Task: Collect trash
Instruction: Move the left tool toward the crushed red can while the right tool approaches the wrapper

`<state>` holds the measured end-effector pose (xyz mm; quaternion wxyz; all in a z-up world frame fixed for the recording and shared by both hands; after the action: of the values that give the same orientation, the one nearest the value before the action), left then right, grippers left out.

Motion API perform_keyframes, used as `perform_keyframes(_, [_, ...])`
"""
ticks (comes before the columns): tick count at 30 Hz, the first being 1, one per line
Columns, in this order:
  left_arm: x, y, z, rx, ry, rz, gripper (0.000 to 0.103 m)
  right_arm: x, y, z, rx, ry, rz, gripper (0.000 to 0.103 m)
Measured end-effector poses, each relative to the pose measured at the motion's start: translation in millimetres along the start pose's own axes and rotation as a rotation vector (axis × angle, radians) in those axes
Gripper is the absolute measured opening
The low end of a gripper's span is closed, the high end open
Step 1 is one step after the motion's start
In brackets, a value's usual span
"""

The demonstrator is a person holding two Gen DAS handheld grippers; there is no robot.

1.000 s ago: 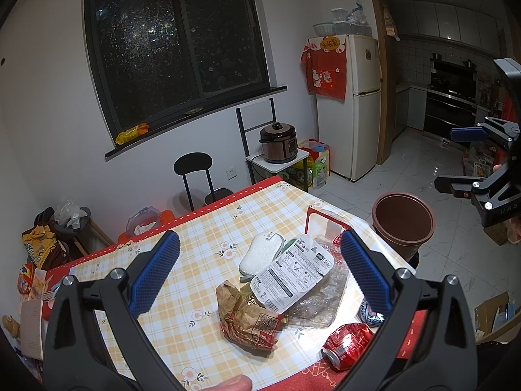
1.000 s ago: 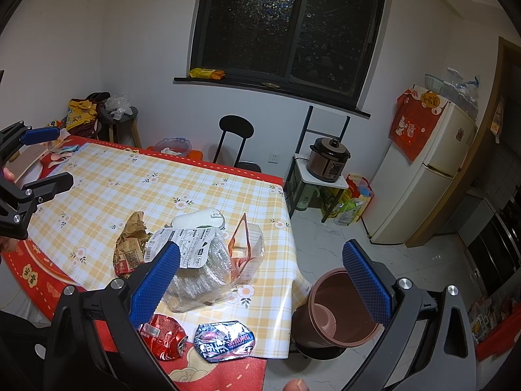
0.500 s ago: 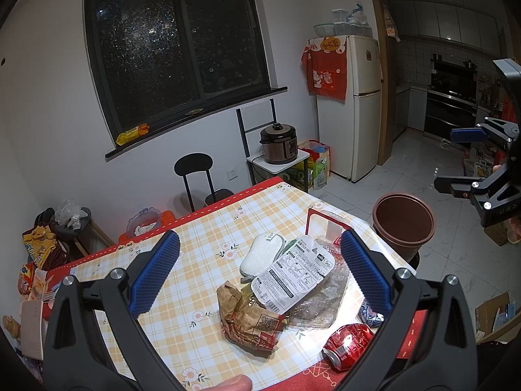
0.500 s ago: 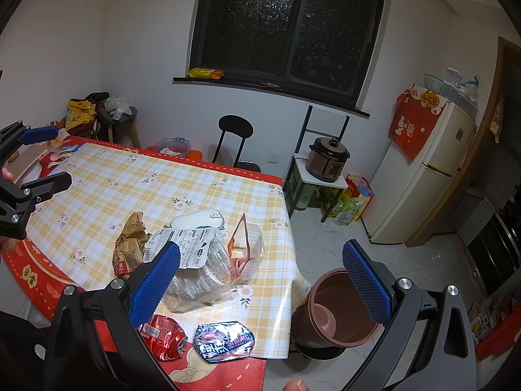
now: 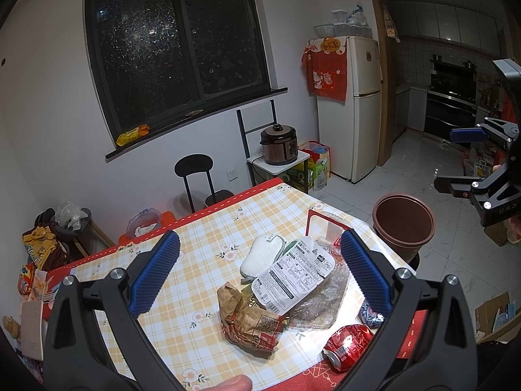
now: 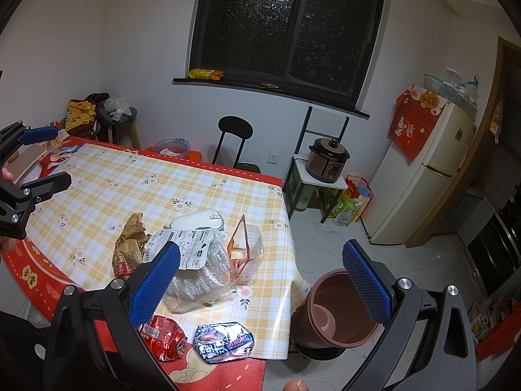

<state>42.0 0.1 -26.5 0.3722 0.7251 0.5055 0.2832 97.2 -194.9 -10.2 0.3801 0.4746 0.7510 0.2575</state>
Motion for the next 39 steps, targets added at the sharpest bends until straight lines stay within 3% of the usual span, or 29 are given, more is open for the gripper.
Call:
perform_keyframes(23, [-2.2,8.8,-2.3,0.006,-0.014,-0.013,0.097,0.0,-1.3,0.3,0.007,-0.001,0.016,0.098])
perform_keyframes(28, [-1.1,3.6,-0.6,-0.031,-0.099,-0.034,0.097,-10.7,-0.5,2.2,0.016,0.036,0.074,0.098])
perform_keyframes(34, [7.9,-18.1,16.7,-0.016,-0.099,-0.107,0.097,-0.3,-26.7,29.7,0.063,0.066,0.213,0.098])
perform_keyframes(39, [9.7,-51.8,39.6,0.032,-0.058,-0.126,0.097,23.1,-65.1,52.8,0.115,0.094,0.301,0.098])
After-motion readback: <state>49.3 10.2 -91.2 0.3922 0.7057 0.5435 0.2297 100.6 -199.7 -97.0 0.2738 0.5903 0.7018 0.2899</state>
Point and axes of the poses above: each gripper's, at about its wrist camera, not at the fingertips, and z roughly the way its jaws point, x to its left, y to its top, the point moved 5 cm from there along z, roughly the way its jaws point, and after that the axes turned 15 degrees about -y, right-handed, at the moved point
